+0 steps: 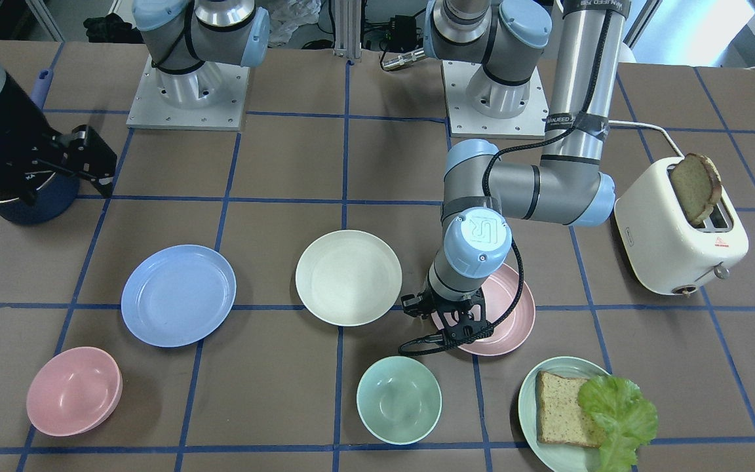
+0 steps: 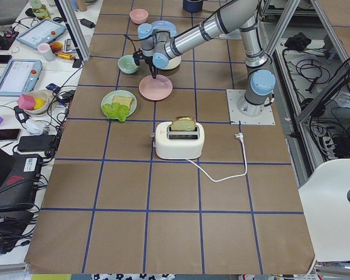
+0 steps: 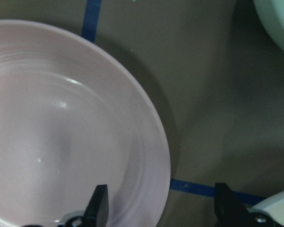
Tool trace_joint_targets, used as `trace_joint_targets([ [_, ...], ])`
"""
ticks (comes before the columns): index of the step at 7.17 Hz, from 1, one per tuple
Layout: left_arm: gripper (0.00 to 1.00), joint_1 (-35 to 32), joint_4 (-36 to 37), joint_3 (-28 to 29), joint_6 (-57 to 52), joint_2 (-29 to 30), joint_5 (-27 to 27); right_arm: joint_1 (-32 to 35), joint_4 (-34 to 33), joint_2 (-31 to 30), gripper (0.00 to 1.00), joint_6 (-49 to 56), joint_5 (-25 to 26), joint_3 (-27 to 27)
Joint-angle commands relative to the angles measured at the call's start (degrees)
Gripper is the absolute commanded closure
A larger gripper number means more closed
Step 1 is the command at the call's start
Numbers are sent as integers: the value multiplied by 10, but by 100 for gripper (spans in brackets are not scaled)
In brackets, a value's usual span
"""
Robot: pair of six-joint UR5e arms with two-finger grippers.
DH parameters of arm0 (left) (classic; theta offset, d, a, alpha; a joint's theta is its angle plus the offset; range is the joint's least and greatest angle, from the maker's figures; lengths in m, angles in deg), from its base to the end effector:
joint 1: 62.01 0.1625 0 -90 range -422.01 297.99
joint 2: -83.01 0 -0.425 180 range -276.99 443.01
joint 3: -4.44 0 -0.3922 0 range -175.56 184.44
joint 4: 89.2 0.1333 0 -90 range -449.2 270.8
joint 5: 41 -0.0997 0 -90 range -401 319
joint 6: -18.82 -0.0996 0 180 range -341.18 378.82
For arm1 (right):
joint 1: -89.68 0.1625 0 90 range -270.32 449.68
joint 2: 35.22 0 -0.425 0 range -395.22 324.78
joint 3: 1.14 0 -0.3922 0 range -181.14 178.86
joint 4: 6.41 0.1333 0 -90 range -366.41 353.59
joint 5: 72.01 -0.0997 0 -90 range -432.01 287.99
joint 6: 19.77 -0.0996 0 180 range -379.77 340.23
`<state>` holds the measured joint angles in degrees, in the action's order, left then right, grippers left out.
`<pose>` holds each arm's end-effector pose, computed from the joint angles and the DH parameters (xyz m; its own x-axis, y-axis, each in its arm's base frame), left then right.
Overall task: Stack three plates with pink and blue
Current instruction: 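Lift the pink plate with the left gripper while the right gripper lowers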
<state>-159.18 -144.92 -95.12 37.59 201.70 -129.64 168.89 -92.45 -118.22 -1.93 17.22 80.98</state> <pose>-0.2101 -0.5829 0.1863 -0.9794 -0.2019 0.0001 -0.2013 0.9768 0.0732 0.0315 -0.5538 0.4856 -0.9921 -0.1216 -0.0292 -0.1229 0.9913 0.0470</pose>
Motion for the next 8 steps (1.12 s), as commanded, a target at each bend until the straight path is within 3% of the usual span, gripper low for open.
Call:
trace_joint_targets([
  [1,100,-1,2,2,-13,0,-1,-34,-24,43,11,9,-12,1],
  [4,100,-10,-28,6,-15,-39,-19,-37,-48,102,15,2,-31,17],
  [6,100,-36,-94,22,-6,-78,-21,-37,-130,105,13,1,-50,86],
  [8,100,-77,-197,95,40,-77,-22,-37,-226,105,13,5,-50,152],
])
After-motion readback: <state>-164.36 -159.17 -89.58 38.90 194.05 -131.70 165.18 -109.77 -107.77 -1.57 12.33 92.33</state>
